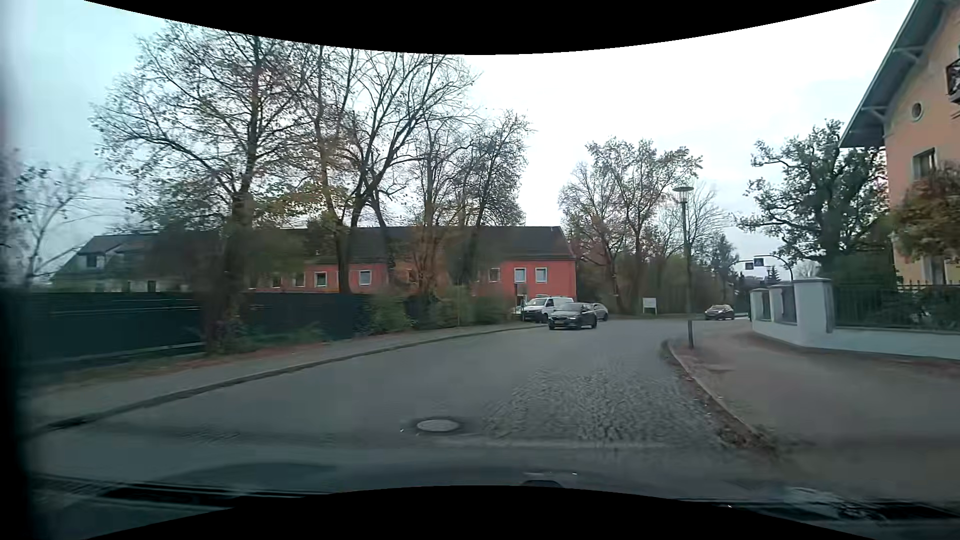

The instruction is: Follow the waypoints while adhering to traffic rules and regulations

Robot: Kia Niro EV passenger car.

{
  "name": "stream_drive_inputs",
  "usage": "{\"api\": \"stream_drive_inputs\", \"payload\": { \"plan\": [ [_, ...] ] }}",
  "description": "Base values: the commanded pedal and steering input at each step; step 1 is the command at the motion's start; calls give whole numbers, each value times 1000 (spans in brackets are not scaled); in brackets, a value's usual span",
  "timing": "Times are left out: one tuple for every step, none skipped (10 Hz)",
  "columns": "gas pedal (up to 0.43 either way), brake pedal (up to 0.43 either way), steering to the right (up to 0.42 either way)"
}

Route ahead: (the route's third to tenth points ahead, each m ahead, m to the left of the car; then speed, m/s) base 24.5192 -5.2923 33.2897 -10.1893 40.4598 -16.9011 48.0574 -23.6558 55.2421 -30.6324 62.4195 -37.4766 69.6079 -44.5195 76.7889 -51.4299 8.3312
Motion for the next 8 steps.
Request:
{"api": "stream_drive_inputs", "payload": {
  "plan": [
    [157,0,107],
    [157,0,106],
    [157,0,104],
    [157,0,95],
    [150,0,91],
    [150,0,91],
    [138,0,91],
    [138,0,91]
  ]
}}
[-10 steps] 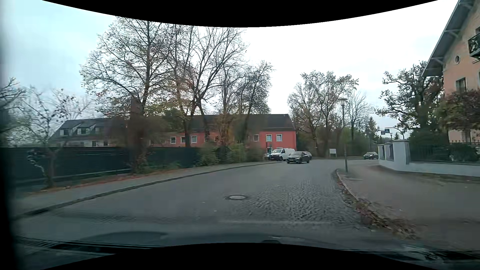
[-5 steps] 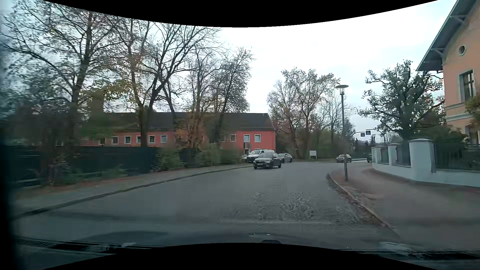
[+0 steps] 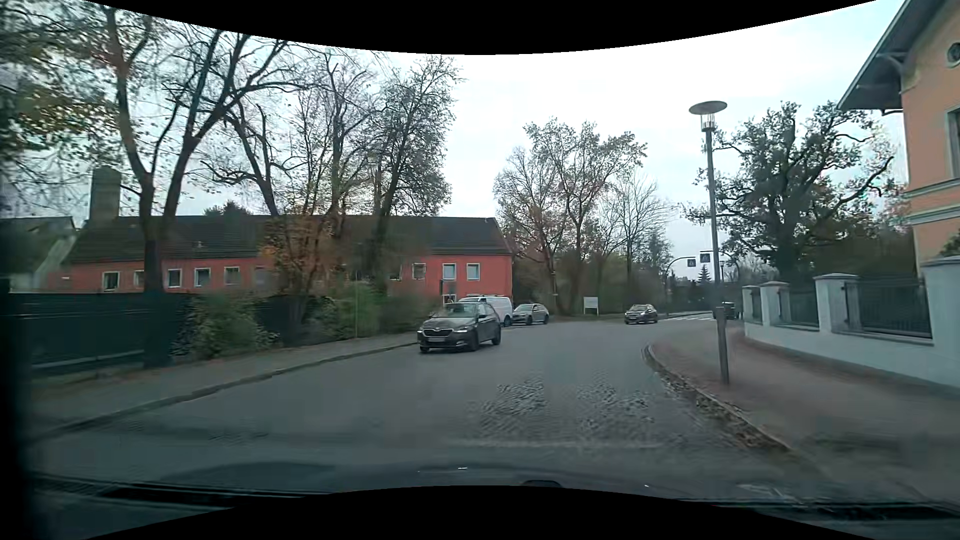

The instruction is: Follow the waypoints while adhering to traffic rules and regulations

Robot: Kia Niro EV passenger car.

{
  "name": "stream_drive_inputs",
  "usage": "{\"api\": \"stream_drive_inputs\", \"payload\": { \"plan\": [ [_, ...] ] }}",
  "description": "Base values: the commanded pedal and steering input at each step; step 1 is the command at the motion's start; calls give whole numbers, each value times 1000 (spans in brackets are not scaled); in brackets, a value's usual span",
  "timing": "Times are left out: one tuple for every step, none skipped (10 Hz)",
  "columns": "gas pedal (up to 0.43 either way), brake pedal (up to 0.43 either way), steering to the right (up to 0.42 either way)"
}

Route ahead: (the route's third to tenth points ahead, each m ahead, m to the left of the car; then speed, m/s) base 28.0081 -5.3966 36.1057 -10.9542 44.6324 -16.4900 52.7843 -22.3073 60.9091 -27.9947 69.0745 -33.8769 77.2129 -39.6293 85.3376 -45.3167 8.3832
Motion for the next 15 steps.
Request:
{"api": "stream_drive_inputs", "payload": {
  "plan": [
    [138,0,91],
    [138,0,90],
    [138,0,91],
    [138,0,90],
    [138,0,90],
    [130,0,86],
    [130,0,85],
    [130,0,84],
    [130,0,84],
    [130,0,85],
    [118,0,83],
    [118,0,81],
    [118,0,81],
    [118,0,81],
    [118,0,81]
  ]
}}
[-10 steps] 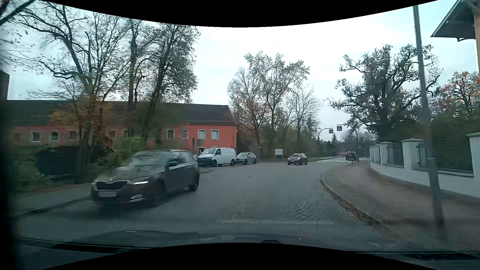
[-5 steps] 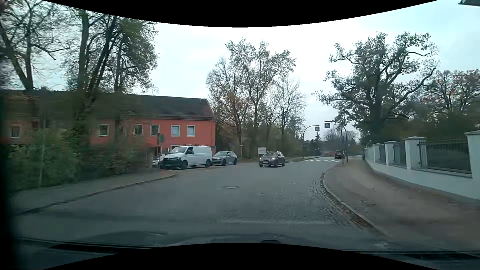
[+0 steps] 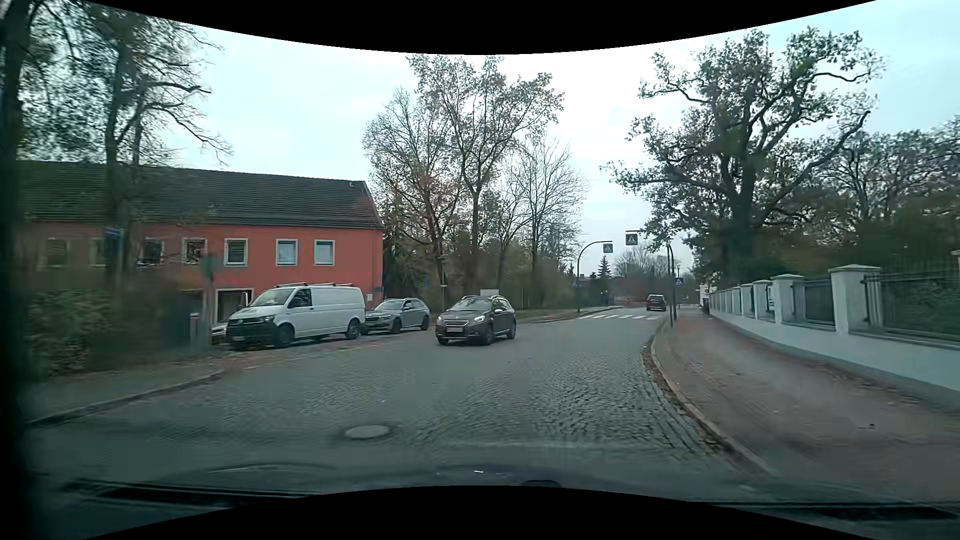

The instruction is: Follow the waypoints while adhering to traffic rules and regulations

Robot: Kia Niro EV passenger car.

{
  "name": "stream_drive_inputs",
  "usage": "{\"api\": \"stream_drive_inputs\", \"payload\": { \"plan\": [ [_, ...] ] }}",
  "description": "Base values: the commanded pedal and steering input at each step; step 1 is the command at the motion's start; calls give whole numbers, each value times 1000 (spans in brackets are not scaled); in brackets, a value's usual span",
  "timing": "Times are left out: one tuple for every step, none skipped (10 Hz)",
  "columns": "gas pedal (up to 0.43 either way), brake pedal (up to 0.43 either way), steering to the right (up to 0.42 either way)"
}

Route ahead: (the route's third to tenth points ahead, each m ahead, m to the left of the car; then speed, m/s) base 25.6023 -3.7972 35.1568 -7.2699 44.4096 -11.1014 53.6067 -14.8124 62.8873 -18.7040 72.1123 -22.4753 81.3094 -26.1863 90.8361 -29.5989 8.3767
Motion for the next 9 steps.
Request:
{"api": "stream_drive_inputs", "payload": {
  "plan": [
    [118,0,81],
    [110,0,82],
    [110,0,85],
    [110,0,85],
    [110,0,86],
    [118,0,87],
    [118,0,88],
    [130,0,90],
    [130,0,93]
  ]
}}
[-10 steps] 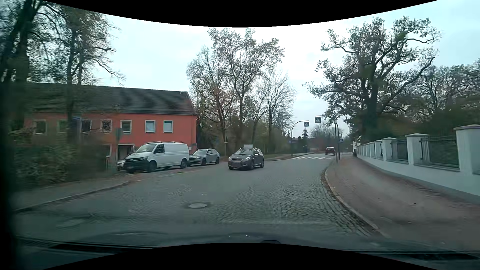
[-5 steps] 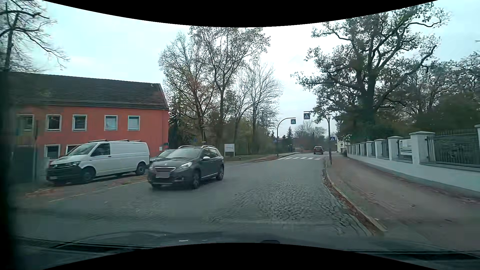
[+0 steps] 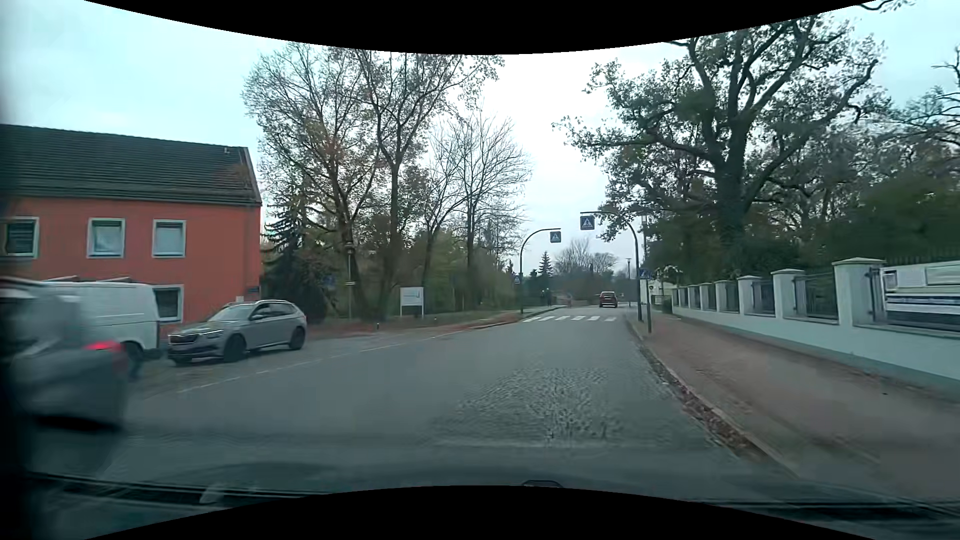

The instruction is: Follow the waypoints while adhering to traffic rules and regulations

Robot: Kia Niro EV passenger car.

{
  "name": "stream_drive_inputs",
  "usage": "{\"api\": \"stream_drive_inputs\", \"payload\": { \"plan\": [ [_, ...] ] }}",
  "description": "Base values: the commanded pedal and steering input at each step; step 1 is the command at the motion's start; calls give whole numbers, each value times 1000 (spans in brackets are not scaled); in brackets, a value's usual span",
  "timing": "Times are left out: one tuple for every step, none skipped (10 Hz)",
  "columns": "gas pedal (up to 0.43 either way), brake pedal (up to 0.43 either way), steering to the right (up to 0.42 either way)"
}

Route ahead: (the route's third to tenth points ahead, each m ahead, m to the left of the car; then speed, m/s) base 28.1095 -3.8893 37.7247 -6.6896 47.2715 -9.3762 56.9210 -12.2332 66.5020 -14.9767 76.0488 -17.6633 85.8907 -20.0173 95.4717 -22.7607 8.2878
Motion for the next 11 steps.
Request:
{"api": "stream_drive_inputs", "payload": {
  "plan": [
    [130,0,93],
    [138,0,93],
    [138,0,92],
    [138,0,90],
    [138,0,83],
    [130,0,81],
    [130,0,80],
    [130,0,76],
    [130,0,75],
    [130,0,74],
    [130,0,70]
  ]
}}
